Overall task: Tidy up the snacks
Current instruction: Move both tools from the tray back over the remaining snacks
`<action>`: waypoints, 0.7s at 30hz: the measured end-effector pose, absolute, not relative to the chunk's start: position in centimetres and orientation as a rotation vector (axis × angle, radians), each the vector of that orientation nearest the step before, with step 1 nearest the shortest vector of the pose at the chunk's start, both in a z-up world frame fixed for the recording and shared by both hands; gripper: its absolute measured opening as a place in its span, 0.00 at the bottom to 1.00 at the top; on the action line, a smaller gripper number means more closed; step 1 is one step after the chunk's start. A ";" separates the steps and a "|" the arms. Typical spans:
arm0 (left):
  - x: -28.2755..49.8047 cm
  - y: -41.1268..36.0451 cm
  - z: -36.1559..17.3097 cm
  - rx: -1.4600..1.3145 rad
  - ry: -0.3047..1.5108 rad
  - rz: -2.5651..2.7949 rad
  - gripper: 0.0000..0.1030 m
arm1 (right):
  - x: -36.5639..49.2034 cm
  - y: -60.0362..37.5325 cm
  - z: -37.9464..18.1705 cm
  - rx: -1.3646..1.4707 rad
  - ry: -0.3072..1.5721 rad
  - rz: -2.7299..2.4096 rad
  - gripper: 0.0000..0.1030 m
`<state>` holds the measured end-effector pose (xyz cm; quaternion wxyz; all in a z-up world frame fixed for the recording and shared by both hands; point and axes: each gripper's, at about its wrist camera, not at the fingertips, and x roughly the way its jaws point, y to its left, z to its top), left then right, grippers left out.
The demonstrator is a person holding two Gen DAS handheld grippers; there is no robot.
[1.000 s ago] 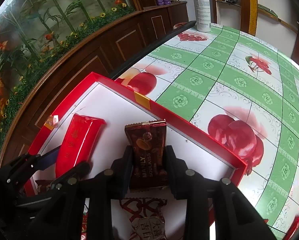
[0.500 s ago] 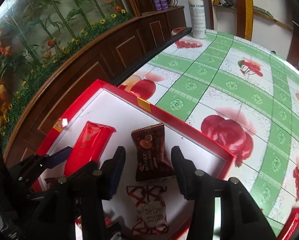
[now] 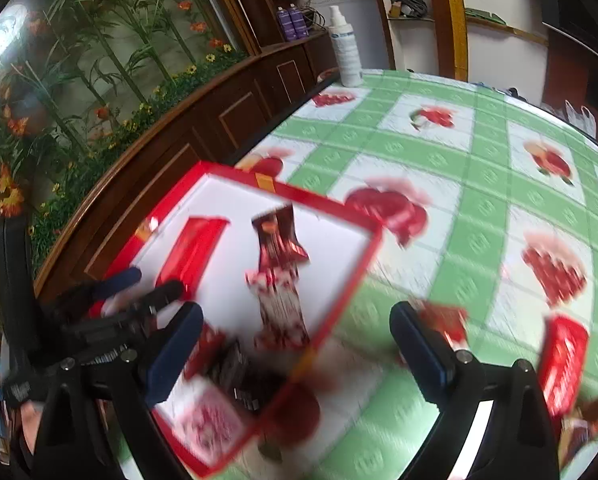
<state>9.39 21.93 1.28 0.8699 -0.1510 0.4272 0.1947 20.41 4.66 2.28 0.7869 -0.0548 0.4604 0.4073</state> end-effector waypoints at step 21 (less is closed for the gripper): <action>8.7 11.5 4.7 -0.209 0.896 0.155 0.70 | 16.7 -16.5 5.0 -0.019 1.025 0.598 0.93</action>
